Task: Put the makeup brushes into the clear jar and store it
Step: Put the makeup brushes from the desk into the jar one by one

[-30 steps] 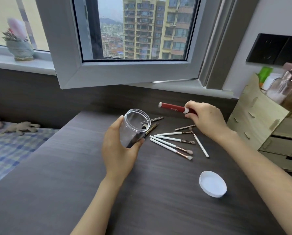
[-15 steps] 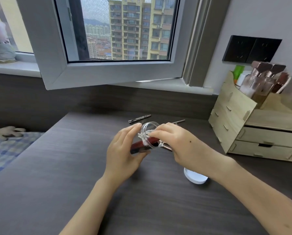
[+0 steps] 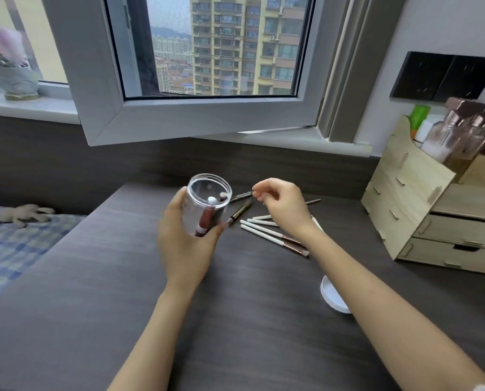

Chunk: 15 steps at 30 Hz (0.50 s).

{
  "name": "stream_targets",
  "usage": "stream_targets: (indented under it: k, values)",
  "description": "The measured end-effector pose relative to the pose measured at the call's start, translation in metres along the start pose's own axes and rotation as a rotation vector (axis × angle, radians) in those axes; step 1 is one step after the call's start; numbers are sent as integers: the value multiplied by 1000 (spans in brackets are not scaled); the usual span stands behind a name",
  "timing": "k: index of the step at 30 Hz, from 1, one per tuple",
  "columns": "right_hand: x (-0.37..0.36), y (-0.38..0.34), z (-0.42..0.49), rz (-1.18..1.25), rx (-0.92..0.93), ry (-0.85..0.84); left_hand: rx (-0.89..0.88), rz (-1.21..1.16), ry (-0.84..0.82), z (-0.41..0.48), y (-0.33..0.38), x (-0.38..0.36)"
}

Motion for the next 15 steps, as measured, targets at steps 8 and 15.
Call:
stream_targets:
  k: [8,15]
  values:
    - [-73,46,42,-937,213,-490,176,-54,125,8,-17,10]
    - [-82,50,52,-1208,359,-505,140,-31,64,5,-11,4]
Point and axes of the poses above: each hand's wrist, its own z-axis towards the middle knuckle, its own x-axis out of the back of the hand, y = z × x, the point moved 4 cm from there along z, towards the middle knuckle, and after that the axes turned 6 degrees about z, right-handed, at the moved point
